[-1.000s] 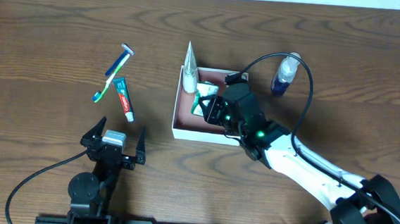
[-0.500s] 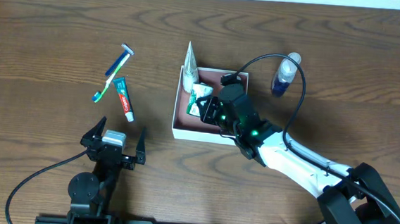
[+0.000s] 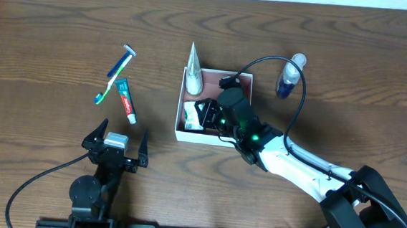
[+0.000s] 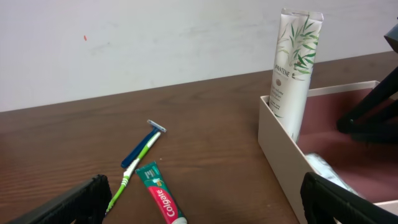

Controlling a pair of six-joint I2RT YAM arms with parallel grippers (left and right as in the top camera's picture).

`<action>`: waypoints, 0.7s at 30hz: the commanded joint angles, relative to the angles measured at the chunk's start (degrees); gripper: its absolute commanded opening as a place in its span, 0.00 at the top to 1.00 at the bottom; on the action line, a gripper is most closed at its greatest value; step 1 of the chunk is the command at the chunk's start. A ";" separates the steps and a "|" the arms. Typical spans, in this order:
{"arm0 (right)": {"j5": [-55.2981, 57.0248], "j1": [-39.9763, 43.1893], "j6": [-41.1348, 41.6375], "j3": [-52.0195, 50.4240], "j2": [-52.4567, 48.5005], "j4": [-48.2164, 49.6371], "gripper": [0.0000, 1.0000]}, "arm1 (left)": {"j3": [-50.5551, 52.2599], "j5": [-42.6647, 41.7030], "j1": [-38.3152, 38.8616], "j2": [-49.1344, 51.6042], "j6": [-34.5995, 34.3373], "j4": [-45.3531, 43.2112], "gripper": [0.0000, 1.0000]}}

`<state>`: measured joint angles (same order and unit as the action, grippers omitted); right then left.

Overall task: Pack container
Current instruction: 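Carry soap box with right gripper and lower it into box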

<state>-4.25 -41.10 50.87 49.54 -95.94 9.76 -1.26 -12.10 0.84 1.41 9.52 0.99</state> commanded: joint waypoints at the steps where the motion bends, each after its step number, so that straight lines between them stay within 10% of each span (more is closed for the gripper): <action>1: 1.18 -1.31 0.79 0.72 -0.74 0.33 0.72 | 1.03 -1.60 -0.24 0.04 0.94 1.77 0.02; 13: -0.33 -0.09 -1.75 3.54 0.39 -1.40 0.75 | 1.03 -1.60 -0.24 0.04 0.94 1.77 0.02; 21: 7.82 3.34 -13.46 18.53 10.71 -33.16 0.61 | 1.03 -1.60 -0.24 0.04 0.94 1.77 0.02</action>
<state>-2.15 -39.94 44.05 62.43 -90.78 -19.33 -1.26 -12.10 0.84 1.41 9.50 0.99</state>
